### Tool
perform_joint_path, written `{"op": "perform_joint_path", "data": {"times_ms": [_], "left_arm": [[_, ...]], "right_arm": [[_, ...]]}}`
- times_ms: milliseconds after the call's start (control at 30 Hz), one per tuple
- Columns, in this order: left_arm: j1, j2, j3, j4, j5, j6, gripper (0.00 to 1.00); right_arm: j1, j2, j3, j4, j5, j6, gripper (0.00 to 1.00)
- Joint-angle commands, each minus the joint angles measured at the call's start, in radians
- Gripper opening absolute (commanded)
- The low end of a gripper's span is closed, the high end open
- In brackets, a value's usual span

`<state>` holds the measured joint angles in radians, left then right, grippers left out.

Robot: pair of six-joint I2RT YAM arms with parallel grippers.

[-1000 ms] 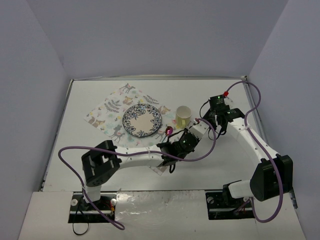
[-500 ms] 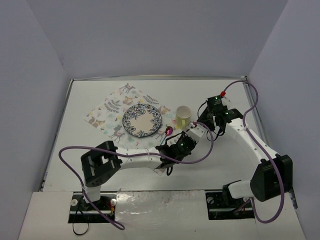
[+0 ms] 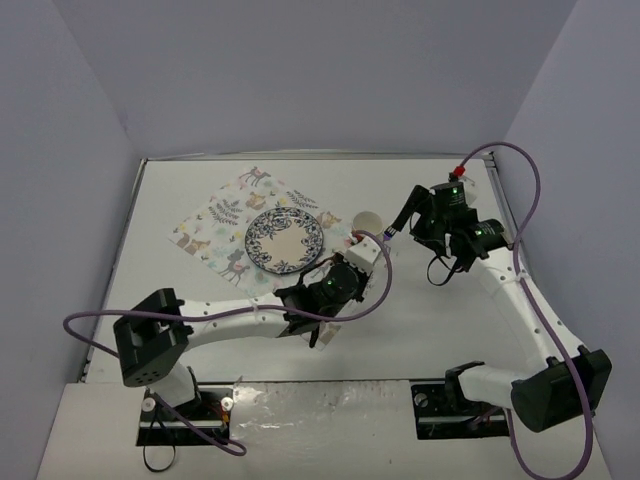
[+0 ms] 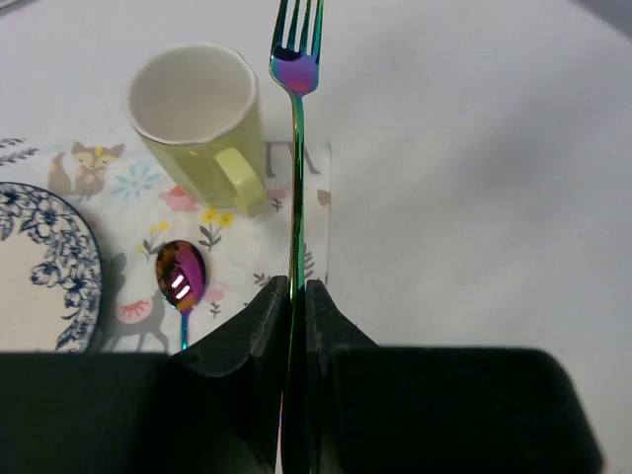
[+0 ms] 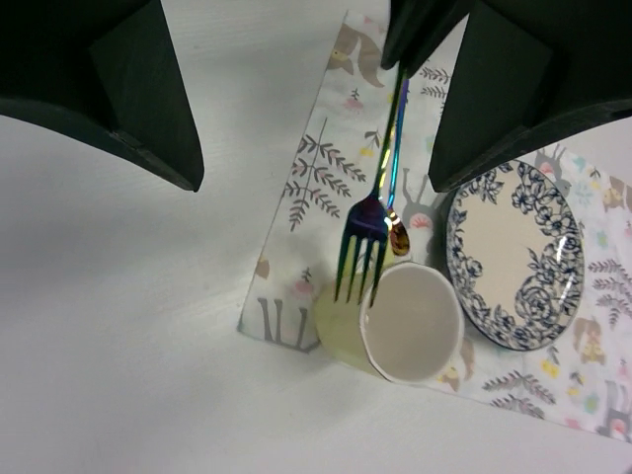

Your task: Set the dinner table for one person

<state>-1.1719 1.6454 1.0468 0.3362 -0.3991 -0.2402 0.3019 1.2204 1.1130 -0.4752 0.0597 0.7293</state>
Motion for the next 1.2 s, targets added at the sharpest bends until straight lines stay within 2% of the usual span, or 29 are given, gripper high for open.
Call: {"op": "perform_joint_path", "data": {"times_ms": [0, 133, 300, 400, 567, 667, 800, 867, 933, 1167], "left_arm": [[0.058, -0.199, -0.014, 0.025, 0.038, -0.065, 0.00], [0.137, -0.329, -0.056, -0.066, 0.085, -0.083, 0.00], [0.286, -0.482, -0.083, -0.229, 0.143, -0.056, 0.00], [0.405, -0.549, -0.112, -0.283, 0.199, -0.032, 0.00], [0.724, -0.626, -0.151, -0.336, 0.395, 0.020, 0.00], [0.895, -0.606, -0.157, -0.374, 0.513, 0.081, 0.00], [1.082, -0.536, -0.169, -0.306, 0.649, 0.178, 0.00], [1.141, -0.484, -0.163, -0.270, 0.749, 0.200, 0.00], [1.204, -0.425, -0.138, -0.266, 0.808, 0.285, 0.00], [1.288, -0.206, -0.037, -0.258, 0.980, 0.414, 0.00]], "right_arm": [[-0.007, -0.052, 0.141, -0.008, 0.041, -0.126, 0.98], [-0.021, -0.045, 0.196, -0.013, 0.046, -0.193, 1.00], [-0.041, -0.052, 0.241, -0.010, 0.026, -0.260, 1.00], [-0.045, -0.053, 0.251, -0.002, 0.006, -0.302, 1.00], [-0.049, -0.069, 0.201, 0.066, -0.095, -0.380, 1.00], [-0.050, -0.081, 0.163, 0.104, -0.136, -0.406, 1.00], [-0.053, -0.097, 0.108, 0.146, -0.185, -0.435, 1.00], [-0.053, -0.105, 0.091, 0.159, -0.196, -0.441, 1.00], [-0.056, -0.110, 0.066, 0.167, -0.216, -0.444, 1.00], [-0.058, -0.125, 0.030, 0.170, -0.244, -0.456, 1.00]]}}
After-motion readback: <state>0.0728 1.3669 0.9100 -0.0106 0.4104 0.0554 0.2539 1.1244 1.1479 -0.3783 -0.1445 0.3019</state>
